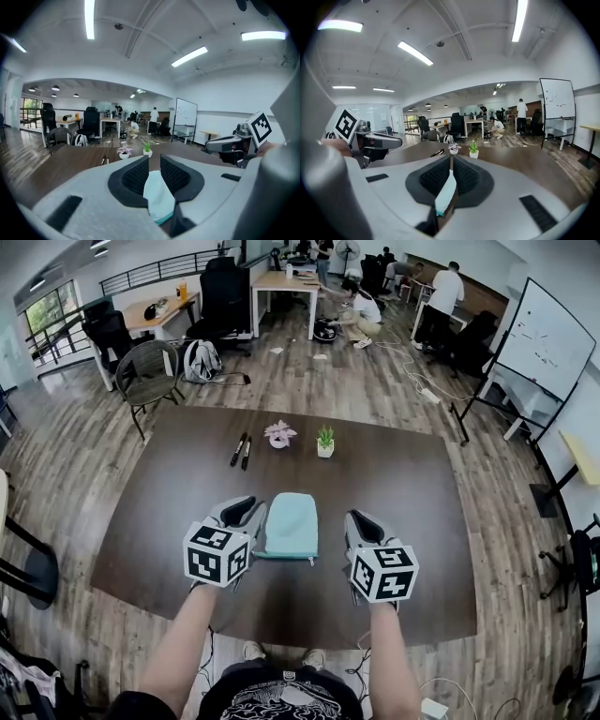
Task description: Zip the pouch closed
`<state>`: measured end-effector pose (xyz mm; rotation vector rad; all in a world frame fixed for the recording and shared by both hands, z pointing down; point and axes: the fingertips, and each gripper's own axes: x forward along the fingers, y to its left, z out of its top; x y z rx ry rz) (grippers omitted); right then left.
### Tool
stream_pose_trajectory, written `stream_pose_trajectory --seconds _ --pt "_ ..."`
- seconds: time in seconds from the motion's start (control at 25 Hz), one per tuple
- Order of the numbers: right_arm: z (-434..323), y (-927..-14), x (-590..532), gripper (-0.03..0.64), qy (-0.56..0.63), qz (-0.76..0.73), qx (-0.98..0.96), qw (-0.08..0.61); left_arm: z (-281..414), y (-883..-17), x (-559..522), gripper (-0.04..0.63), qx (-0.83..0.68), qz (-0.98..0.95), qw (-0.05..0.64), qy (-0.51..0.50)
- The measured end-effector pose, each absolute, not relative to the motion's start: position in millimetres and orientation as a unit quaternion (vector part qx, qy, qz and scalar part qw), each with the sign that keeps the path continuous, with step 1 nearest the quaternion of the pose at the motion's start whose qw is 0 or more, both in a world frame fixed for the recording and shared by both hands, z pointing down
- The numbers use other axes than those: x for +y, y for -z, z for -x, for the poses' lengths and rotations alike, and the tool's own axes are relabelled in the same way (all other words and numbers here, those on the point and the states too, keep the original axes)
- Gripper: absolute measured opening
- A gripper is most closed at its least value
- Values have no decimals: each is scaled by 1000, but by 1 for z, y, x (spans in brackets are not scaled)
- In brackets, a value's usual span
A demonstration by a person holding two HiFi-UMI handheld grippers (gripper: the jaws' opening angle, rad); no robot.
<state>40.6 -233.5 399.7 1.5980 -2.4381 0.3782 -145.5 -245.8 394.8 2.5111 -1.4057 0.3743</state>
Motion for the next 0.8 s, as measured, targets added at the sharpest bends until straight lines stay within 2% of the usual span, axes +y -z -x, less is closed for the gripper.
stream_pose_trajectory --seconds 0.36,0.8 --pt "-42 -367 -228 0 -96 -548 -827 81 144 -378 -239 48 -487 -859 83 -134" --pt "-41 -356 -222 -2 -73 -551 -828 76 151 -369 -233 18 -495 -855 79 -130"
